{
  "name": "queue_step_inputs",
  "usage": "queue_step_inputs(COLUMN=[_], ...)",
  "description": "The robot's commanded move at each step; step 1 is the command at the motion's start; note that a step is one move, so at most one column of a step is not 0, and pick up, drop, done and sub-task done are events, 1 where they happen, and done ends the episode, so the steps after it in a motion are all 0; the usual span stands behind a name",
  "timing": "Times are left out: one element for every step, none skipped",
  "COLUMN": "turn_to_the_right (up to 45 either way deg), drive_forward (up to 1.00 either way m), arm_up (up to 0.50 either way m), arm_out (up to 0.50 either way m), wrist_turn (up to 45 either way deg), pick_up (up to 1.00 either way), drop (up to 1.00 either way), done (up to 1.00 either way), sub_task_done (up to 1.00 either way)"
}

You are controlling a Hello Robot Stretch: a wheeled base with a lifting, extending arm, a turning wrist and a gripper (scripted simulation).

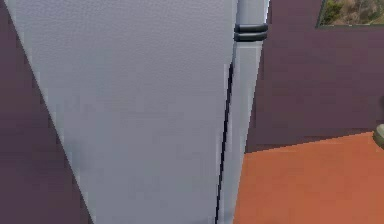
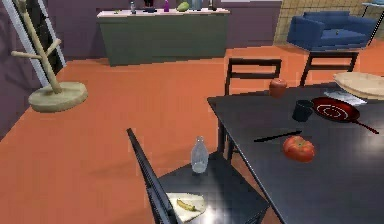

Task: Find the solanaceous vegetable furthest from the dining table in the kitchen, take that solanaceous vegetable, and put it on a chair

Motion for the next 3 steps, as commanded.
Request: queue_step_inputs(turn_to_the_right=[42.0, 0.0, 30.0], drive_forward=[0.0, 0.5, 0.0], arm_up=[0.0, 0.0, 0.0], arm_out=[0.0, 0.0, 0.0], wrist_turn=[0.0, 0.0, 0.0], pick_up=[0.0, 0.0, 0.0], drop=[0.0, 0.0, 0.0], done=[0.0, 0.0, 0.0], sub_task_done=[0.0, 0.0, 0.0])
